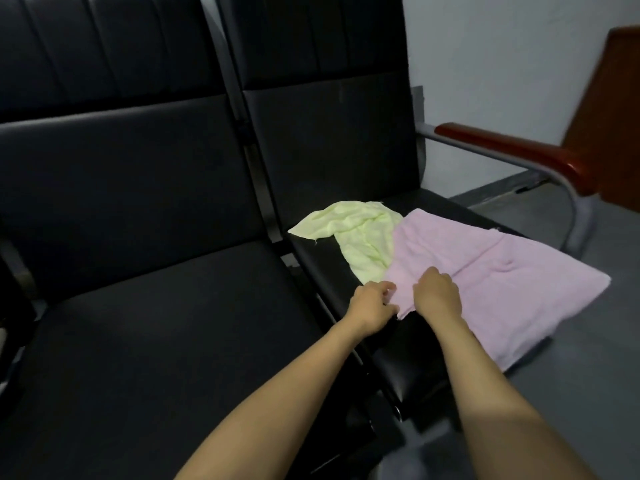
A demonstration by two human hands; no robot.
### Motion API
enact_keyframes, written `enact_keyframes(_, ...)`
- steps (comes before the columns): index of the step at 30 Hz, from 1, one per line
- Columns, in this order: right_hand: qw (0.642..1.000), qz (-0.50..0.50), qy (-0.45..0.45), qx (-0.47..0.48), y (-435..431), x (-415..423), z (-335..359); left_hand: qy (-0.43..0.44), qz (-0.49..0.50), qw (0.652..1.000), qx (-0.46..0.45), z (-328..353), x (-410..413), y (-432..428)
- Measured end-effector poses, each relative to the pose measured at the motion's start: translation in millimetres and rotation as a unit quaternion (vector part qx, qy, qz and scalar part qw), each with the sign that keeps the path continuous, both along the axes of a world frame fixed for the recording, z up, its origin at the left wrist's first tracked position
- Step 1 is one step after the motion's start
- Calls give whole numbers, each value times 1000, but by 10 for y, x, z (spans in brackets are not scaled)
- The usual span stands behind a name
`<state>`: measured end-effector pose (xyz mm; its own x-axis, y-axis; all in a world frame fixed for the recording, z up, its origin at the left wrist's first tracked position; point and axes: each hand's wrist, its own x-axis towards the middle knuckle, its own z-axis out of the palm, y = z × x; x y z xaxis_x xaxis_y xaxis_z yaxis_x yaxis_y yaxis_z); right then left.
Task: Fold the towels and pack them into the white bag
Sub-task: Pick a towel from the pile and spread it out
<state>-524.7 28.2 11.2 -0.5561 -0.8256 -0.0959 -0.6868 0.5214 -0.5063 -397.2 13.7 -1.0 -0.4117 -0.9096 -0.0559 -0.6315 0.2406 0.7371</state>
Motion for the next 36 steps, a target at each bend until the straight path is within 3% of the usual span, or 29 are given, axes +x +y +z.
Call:
enact_keyframes(2, 999, -5, 20, -35, 23, -20, 34, 31, 15, 999, 16, 6, 2, -20)
enact_keyframes(5, 985, 15, 10, -174, 80, -2, 226, 78, 24, 997, 11, 23, 46, -9)
enact_keyframes(7, 960, 66, -97, -256, 126, 81, 409, 155, 22, 988, 10, 96, 81, 23)
enact_keyframes(9, 926, 98, -244, -271, 163, 173, 577, 229, 5, 973, -6, 180, 103, 11)
enact_keyframes(12, 903, 116, -301, -284, 137, 185, 620, 288, 4, 957, 16, 277, 173, 0)
enact_keyframes(14, 937, 131, -235, -224, 82, 124, 497, 362, 54, 928, 66, 324, 259, 12)
enact_keyframes(16, 984, 153, -85, -42, 54, 67, 314, 414, 96, 901, 90, 345, 418, 22)
enact_keyframes(17, 986, 156, -2, 54, 46, 38, 235, 415, 108, 900, 81, 346, 507, 14)
enact_keyframes(19, 975, 133, 94, 153, 39, 29, 167, 397, 138, 905, 58, 313, 702, -28)
enact_keyframes(21, 985, 92, 70, 125, 60, 58, 267, 380, 150, 911, 43, 310, 859, -28)
enact_keyframes(23, 994, 103, -9, 17, 97, 123, 367, 376, 113, 919, 40, 354, 956, 70)
enact_keyframes(25, 966, 179, -156, -99, 229, 298, 552, 339, 36, 937, 75, 372, 989, 175)
enact_keyframes(27, 917, 276, -267, -104, 344, 466, 675, 238, 9, 962, 129, 345, 953, 255)
enact_keyframes(28, 907, 314, -269, -77, 347, 504, 678, 153, 10, 979, 131, 323, 915, 283)
enact_keyframes(30, 924, 336, -182, -21, 321, 498, 619, -19, 14, 995, 97, 315, 859, 330)
enact_keyframes(32, 958, 282, -34, 43, 267, 410, 504, -131, 16, 990, 44, 333, 867, 366)
enact_keyframes(36, 970, 161, 87, 163, 231, 179, 325, -183, 67, 981, -22, 451, 1143, 348)
